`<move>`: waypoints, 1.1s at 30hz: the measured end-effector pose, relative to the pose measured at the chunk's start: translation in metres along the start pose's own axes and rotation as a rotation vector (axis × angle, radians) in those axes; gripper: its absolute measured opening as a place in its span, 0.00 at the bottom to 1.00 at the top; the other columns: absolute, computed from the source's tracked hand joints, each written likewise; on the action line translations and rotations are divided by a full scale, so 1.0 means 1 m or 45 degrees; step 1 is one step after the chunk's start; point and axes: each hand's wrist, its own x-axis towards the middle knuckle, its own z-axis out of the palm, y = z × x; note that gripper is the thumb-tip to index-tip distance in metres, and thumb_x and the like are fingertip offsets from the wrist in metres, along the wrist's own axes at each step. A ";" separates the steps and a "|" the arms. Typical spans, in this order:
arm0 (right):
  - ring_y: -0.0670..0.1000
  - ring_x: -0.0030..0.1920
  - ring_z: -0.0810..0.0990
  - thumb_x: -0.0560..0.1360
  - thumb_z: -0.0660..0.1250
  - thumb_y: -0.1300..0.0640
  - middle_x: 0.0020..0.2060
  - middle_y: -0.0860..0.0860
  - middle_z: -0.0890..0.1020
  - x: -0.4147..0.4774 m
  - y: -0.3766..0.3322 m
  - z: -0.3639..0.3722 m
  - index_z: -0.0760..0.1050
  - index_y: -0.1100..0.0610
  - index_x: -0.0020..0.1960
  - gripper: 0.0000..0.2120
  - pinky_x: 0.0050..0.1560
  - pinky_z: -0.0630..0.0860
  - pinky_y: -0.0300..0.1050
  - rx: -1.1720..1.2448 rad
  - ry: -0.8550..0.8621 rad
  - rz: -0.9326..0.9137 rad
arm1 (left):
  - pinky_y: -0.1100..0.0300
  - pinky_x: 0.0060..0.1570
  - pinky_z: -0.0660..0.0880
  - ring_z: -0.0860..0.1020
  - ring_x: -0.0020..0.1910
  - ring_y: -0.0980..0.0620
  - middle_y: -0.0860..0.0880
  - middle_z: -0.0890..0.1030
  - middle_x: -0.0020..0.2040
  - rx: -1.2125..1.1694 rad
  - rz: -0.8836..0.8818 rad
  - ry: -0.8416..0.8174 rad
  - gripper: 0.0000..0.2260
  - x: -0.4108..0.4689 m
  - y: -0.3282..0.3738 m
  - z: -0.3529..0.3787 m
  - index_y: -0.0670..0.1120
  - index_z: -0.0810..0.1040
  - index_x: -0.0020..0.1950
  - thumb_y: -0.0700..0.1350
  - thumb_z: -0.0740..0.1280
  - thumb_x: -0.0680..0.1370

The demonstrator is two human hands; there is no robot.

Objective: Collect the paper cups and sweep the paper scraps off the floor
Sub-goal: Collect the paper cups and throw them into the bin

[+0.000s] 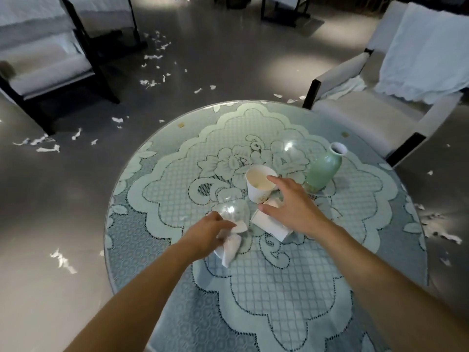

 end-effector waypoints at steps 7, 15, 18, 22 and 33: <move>0.53 0.72 0.58 0.73 0.70 0.45 0.74 0.51 0.57 0.018 -0.005 0.006 0.54 0.47 0.76 0.38 0.70 0.62 0.53 0.021 0.013 0.074 | 0.68 0.39 0.66 0.73 0.40 0.52 0.48 0.75 0.44 -0.217 -0.017 0.304 0.16 0.001 -0.011 -0.024 0.49 0.80 0.62 0.37 0.65 0.77; 0.53 0.69 0.65 0.71 0.73 0.51 0.73 0.51 0.62 0.048 -0.012 0.013 0.48 0.45 0.77 0.44 0.61 0.67 0.48 0.173 0.010 0.128 | 0.75 0.36 0.66 0.68 0.39 0.52 0.46 0.67 0.48 -0.280 0.025 0.607 0.15 0.039 0.009 -0.091 0.45 0.75 0.66 0.37 0.61 0.80; 0.49 0.65 0.66 0.70 0.75 0.53 0.72 0.49 0.62 0.053 -0.019 0.023 0.48 0.45 0.77 0.46 0.58 0.68 0.42 0.291 -0.042 0.104 | 0.71 0.38 0.65 0.69 0.41 0.52 0.48 0.65 0.50 -0.275 0.082 0.584 0.18 0.057 0.029 -0.099 0.46 0.70 0.71 0.40 0.60 0.81; 0.50 0.69 0.66 0.68 0.76 0.50 0.74 0.51 0.62 0.054 -0.018 0.031 0.43 0.48 0.78 0.51 0.59 0.64 0.37 0.376 -0.040 0.125 | 0.57 0.45 0.76 0.77 0.44 0.50 0.46 0.77 0.49 -0.176 0.156 0.518 0.14 0.066 0.043 -0.096 0.46 0.74 0.63 0.39 0.66 0.77; 0.42 0.62 0.66 0.68 0.76 0.49 0.69 0.47 0.66 0.051 -0.004 0.022 0.57 0.47 0.75 0.42 0.57 0.65 0.39 0.341 0.008 0.004 | 0.55 0.67 0.49 0.75 0.59 0.57 0.55 0.82 0.53 -0.333 -0.015 0.514 0.17 0.065 0.030 -0.077 0.52 0.81 0.54 0.54 0.54 0.80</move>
